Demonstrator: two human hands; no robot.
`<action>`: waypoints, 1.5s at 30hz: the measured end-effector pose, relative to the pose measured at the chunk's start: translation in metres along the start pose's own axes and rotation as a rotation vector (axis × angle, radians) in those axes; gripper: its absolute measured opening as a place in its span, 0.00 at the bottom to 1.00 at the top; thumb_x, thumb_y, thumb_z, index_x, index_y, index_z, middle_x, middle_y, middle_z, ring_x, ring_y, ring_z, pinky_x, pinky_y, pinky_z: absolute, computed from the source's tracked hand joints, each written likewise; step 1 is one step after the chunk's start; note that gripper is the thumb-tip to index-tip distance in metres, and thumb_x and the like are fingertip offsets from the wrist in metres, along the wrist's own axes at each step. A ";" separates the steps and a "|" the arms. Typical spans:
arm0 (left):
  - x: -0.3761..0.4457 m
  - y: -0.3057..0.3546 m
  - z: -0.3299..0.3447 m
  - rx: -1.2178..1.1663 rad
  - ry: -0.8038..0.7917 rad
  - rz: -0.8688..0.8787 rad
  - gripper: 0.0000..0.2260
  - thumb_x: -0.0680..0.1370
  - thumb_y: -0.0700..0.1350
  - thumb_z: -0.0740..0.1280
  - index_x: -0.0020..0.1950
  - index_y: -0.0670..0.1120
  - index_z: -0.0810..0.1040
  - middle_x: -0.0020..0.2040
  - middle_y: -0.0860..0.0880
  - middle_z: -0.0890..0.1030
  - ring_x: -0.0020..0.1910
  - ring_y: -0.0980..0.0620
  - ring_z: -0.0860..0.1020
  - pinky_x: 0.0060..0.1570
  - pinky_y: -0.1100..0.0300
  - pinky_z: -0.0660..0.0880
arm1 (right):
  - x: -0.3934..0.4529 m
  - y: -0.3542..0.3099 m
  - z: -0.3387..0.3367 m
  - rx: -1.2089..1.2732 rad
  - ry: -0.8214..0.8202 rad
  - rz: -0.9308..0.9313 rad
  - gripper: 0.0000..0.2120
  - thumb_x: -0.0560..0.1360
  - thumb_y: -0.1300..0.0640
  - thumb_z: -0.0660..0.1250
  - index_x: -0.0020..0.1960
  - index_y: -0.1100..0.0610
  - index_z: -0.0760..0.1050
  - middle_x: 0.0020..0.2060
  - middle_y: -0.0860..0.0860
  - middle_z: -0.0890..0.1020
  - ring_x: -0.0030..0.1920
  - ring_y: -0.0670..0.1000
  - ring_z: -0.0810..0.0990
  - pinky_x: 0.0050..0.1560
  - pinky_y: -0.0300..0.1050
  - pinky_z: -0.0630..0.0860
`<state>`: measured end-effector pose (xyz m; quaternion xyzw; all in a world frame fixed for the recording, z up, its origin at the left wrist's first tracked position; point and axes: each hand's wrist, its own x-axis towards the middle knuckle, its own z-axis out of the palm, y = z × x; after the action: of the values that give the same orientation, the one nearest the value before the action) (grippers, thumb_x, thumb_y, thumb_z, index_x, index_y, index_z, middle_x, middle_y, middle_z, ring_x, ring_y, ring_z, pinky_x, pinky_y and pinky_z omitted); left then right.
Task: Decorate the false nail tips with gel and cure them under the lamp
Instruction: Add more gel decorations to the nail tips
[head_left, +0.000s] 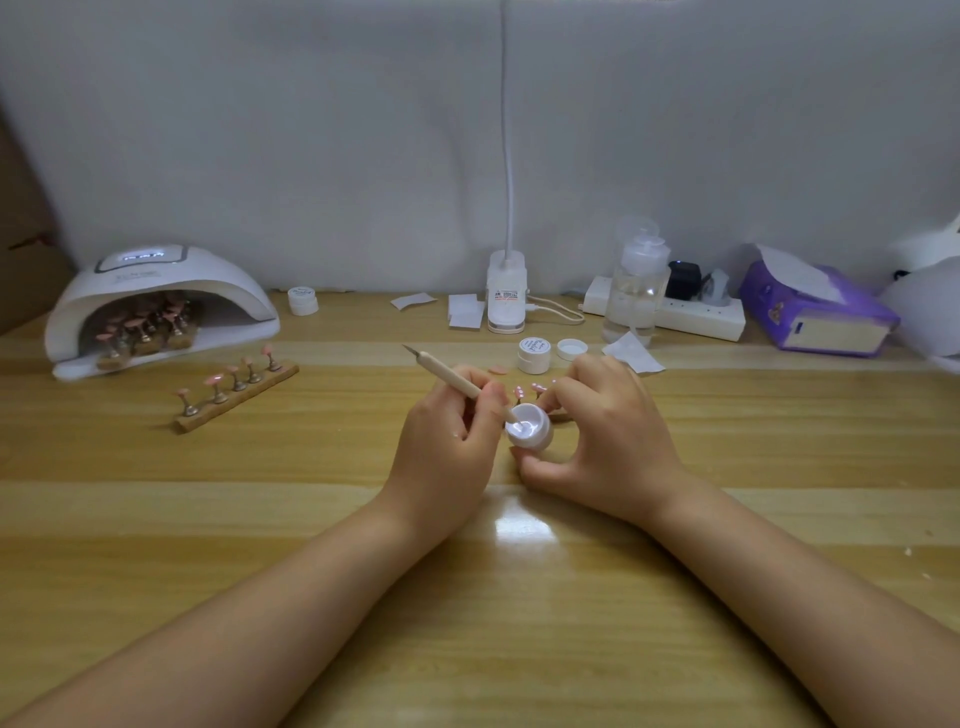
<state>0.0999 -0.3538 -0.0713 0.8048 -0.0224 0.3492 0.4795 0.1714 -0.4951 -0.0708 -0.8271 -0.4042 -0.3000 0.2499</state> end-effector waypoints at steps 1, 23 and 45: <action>0.000 0.000 0.000 -0.019 0.021 -0.021 0.09 0.78 0.48 0.59 0.39 0.51 0.73 0.30 0.56 0.76 0.30 0.59 0.73 0.30 0.69 0.67 | 0.000 0.000 0.000 0.003 0.003 0.004 0.15 0.57 0.51 0.77 0.36 0.58 0.75 0.35 0.52 0.72 0.37 0.53 0.70 0.38 0.47 0.69; 0.007 0.004 -0.005 -0.352 0.099 -0.093 0.06 0.74 0.45 0.60 0.40 0.47 0.75 0.33 0.56 0.81 0.33 0.61 0.78 0.36 0.71 0.72 | 0.001 0.003 0.000 0.021 -0.011 0.007 0.17 0.58 0.49 0.77 0.35 0.58 0.74 0.35 0.49 0.70 0.38 0.49 0.67 0.39 0.45 0.66; 0.007 0.002 -0.010 -0.308 0.099 -0.047 0.05 0.72 0.41 0.61 0.42 0.46 0.76 0.37 0.56 0.81 0.38 0.54 0.79 0.41 0.59 0.76 | 0.000 0.005 0.001 0.063 0.016 0.008 0.19 0.59 0.48 0.78 0.34 0.59 0.73 0.35 0.47 0.68 0.38 0.49 0.66 0.38 0.45 0.67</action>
<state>0.0989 -0.3456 -0.0626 0.7041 -0.0332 0.3695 0.6055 0.1754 -0.4971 -0.0722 -0.8180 -0.4083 -0.2928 0.2802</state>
